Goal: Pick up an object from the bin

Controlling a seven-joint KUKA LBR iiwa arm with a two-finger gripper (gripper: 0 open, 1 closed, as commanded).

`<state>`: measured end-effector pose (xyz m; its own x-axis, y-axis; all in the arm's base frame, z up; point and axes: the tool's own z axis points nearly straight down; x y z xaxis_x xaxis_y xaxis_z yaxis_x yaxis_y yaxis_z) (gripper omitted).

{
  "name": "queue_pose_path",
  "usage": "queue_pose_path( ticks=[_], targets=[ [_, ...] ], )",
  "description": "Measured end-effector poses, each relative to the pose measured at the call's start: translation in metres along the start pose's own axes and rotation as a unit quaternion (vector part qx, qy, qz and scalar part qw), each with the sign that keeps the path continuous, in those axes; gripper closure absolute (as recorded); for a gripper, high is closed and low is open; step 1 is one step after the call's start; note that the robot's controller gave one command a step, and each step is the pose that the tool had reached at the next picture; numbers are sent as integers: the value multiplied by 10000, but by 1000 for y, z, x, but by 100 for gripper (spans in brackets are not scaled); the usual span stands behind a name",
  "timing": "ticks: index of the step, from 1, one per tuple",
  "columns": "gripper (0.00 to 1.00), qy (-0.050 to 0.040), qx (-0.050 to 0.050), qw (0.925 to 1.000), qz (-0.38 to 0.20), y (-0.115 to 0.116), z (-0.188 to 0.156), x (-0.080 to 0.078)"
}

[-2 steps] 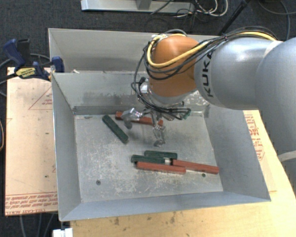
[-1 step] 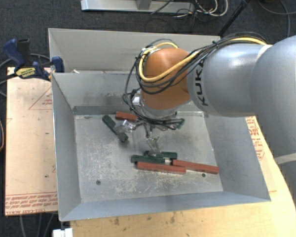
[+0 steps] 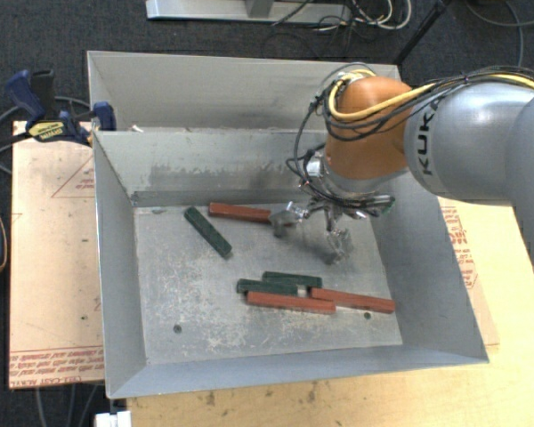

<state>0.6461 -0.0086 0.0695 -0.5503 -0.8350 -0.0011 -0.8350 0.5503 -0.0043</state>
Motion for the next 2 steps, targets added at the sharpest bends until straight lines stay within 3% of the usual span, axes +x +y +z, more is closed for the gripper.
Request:
queue_pose_path(
  ticks=[1, 2],
  targets=[
    [0, -45, -15, 9999, -100, 90, -57, -102],
    [0, 32, -44, 9997, 250, 90, -29, -19]
  ],
)
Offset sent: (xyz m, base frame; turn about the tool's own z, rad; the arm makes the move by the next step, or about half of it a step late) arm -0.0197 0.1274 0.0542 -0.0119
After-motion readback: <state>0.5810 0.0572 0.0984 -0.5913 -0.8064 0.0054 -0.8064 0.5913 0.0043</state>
